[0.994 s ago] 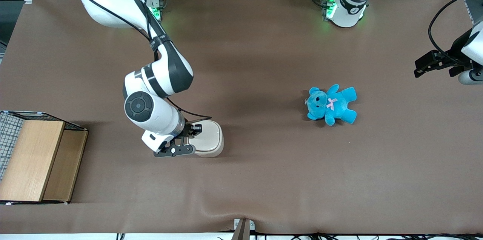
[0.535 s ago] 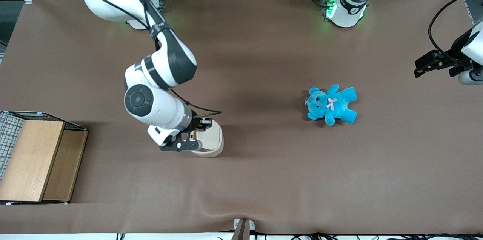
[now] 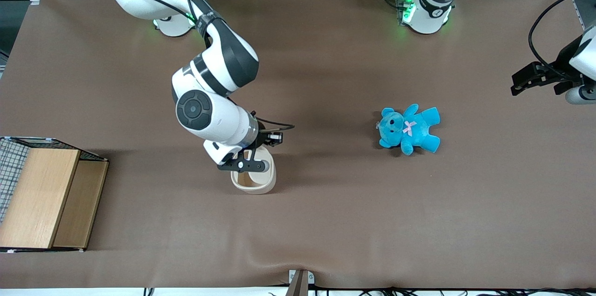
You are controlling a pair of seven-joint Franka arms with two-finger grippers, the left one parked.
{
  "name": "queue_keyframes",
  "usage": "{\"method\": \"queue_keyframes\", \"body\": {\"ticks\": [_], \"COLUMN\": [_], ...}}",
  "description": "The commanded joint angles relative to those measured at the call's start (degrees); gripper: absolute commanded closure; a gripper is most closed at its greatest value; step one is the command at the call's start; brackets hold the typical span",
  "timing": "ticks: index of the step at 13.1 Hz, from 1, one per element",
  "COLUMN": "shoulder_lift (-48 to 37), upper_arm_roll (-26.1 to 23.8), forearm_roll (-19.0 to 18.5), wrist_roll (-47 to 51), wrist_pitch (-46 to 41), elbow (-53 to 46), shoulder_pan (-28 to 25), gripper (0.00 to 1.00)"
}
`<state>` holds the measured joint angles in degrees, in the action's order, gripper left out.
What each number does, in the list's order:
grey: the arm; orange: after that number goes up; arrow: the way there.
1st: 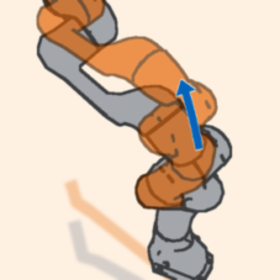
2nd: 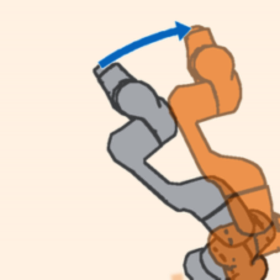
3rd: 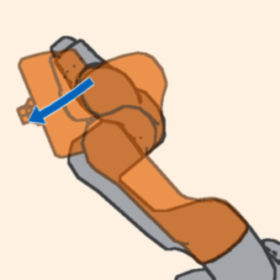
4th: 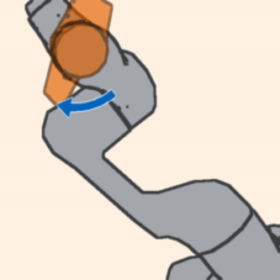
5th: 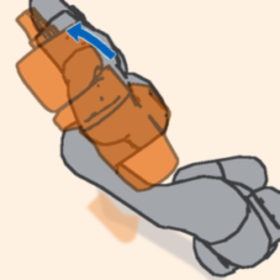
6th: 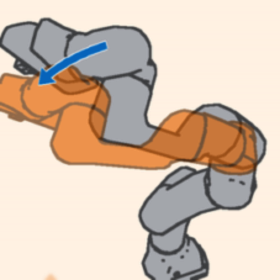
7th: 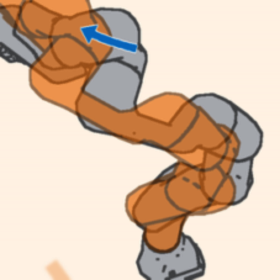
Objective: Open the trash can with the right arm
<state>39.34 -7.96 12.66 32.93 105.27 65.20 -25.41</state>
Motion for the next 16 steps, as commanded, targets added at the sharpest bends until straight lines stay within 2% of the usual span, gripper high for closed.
{"method": "queue_keyframes", "body": {"ticks": [1,4,5,12,13,15,16], "shoulder_lift": [-2.8,-6.1,-6.9,-10.4,-10.9,-11.0,-11.0], "upper_arm_roll": [-0.7,-0.2,0.0,0.1,0.2,-0.1,-0.5], "forearm_roll": [1.1,1.1,1.0,0.4,-0.2,-3.8,-4.1], "wrist_roll": [0.8,0.5,0.7,-11.5,-11.8,-14.0,-16.6], "wrist_pitch": [-6.2,-12.3,-14.4,-22.9,-23.3,-24.2,-24.2], "elbow": [-0.5,-0.3,-0.3,0.3,0.3,0.2,0.2], "shoulder_pan": [2.4,6.0,7.2,16.1,16.9,18.5,20.0], "gripper": [0.51,0.09,0.0,0.0,0.0,0.0,0.0]}}
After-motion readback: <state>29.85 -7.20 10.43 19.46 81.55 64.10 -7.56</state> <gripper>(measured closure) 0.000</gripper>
